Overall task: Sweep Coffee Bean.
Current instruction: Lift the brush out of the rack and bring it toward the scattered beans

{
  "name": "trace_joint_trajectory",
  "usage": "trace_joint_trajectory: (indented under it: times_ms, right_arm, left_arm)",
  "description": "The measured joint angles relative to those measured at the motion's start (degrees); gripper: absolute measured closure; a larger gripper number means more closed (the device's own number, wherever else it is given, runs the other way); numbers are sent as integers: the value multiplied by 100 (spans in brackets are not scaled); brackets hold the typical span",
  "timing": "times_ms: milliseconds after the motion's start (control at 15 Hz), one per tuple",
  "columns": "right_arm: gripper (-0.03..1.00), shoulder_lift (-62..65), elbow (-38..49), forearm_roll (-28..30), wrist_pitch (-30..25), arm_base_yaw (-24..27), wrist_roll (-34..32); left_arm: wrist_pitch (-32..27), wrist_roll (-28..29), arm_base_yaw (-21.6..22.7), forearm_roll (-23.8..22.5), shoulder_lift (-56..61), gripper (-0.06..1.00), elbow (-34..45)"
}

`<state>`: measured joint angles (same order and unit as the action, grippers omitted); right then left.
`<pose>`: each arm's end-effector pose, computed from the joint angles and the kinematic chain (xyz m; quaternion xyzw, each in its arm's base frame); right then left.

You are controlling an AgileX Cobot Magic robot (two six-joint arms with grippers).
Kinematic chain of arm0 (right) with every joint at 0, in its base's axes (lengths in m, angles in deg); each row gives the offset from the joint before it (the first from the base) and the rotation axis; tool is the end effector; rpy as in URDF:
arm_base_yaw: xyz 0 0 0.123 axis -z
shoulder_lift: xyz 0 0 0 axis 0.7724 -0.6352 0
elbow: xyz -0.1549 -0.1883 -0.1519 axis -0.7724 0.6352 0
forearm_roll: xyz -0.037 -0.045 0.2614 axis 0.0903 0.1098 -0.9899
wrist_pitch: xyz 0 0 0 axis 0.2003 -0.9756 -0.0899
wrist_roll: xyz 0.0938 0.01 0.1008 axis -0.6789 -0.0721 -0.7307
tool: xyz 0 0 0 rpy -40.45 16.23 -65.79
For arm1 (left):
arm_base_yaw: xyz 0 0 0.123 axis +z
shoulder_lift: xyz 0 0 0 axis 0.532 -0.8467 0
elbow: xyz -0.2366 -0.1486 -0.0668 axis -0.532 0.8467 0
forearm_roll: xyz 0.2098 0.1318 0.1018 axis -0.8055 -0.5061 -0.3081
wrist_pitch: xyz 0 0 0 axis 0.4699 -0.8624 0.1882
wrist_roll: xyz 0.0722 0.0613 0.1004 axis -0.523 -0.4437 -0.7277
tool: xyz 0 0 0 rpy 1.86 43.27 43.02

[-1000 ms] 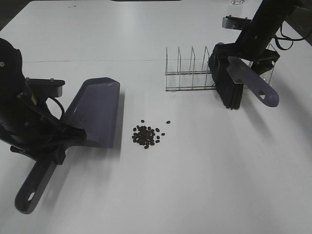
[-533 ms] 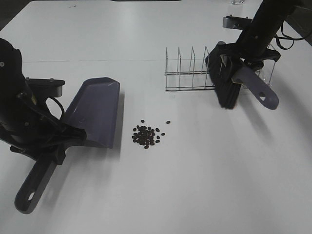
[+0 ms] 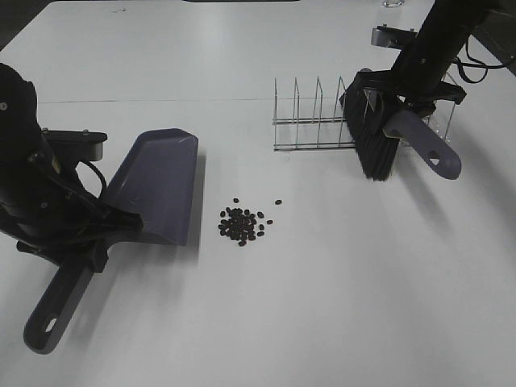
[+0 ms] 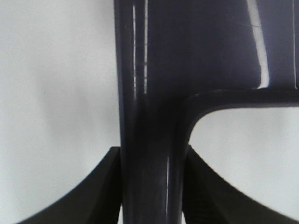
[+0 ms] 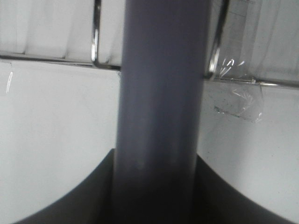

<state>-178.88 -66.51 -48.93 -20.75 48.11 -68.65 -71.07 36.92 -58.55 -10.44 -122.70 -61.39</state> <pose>0.5178 0.0441 0.0985 -0.0378 0.9947 0.0796 0.0529 0.2816 -0.1415 0.0883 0.0582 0.9973 -0.0226 0.0387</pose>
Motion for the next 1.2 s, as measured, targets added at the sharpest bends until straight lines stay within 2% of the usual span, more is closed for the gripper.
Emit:
trace_joint_trajectory:
  times_ms: [267, 400, 467, 533, 800, 933, 1133, 1200]
  right_arm:
    - [65, 579, 458, 6, 0, 0, -57]
    - [65, 1077, 1043, 34, 0, 0, -63]
    - [65, 1650, 1742, 52, 0, 0, -63]
    - [65, 1948, 2080, 52, -11, 0, -63]
    - [65, 2853, 2916, 109, -17, -40, -109]
    - [65, 3277, 3346, 647, -17, -390, -390]
    - [65, 3398, 3690, 1599, 40, -1341, -997]
    - [65, 3386, 3718, 1753, 74, -1507, -1112]
  left_arm:
    - [0, 0, 0, 0, 0, 62, 0]
    - [0, 0, 0, 11, 0, 62, 0]
    - [0, 0, 0, 57, 0, 62, 0]
    - [0, 6, 0, 126, 0, 62, 0]
    - [-11, 350, -189, 46, 0, 62, 0]
    - [-74, 539, -390, -132, 0, 62, 0]
    - [-155, 579, -401, -309, -29, 62, 0]
    - [-155, 550, -401, -332, -57, 62, 0]
